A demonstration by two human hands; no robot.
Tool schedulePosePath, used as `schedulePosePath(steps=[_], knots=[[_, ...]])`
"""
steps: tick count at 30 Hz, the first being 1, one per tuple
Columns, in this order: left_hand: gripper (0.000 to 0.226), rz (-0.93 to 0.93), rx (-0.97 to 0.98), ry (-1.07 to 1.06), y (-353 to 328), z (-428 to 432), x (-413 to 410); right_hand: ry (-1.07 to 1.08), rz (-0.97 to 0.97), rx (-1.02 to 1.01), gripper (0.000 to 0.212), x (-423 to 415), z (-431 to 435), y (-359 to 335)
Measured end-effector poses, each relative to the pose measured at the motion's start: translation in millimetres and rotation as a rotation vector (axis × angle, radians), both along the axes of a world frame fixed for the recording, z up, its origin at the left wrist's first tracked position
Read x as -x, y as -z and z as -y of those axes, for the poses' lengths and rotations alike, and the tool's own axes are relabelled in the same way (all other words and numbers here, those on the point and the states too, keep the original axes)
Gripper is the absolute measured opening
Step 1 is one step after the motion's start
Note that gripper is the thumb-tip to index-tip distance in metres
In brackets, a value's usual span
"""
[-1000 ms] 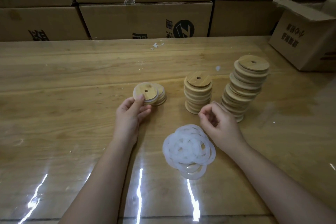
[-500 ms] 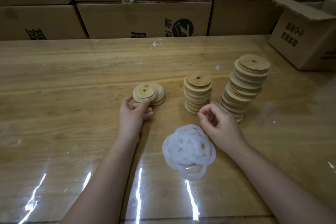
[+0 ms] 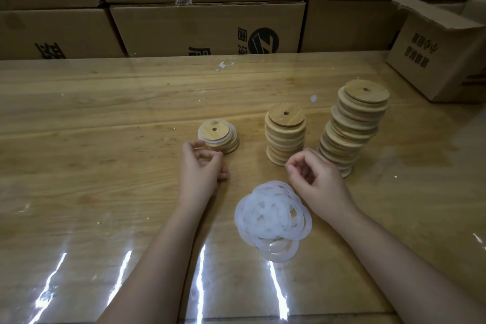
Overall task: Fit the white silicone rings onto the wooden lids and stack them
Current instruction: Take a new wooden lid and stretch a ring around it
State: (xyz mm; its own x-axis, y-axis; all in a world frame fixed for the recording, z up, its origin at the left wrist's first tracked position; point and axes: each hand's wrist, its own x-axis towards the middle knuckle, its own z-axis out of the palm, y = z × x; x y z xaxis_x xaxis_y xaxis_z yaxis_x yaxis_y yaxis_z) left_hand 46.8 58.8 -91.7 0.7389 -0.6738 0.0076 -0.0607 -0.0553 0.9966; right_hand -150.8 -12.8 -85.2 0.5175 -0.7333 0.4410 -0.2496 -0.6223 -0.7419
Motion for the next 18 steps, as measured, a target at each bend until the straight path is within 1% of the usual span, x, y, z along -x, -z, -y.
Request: schedulePosePath(steps=[1, 4, 11, 18], knots=[[0.025, 0.028, -0.015, 0.001, 1.3, 0.4, 0.4, 0.002, 0.001, -0.003, 0.009, 0.0, 0.0, 0.0], [0.024, 0.069, -0.036, 0.007, 3.6, 1.5, 0.2, 0.005, 0.005, -0.003, 0.009, 0.4, -0.2, 0.0], [0.031, 0.118, -0.031, 0.052, 4.4, 1.1, 0.6, 0.0, 0.003, 0.007, 0.009, 0.1, -0.1, -0.4], [0.033, 0.165, -0.042, 0.057, 6.6, 1.8, -0.4, 0.008, -0.001, 0.004, 0.009, 0.5, 0.0, -0.2]])
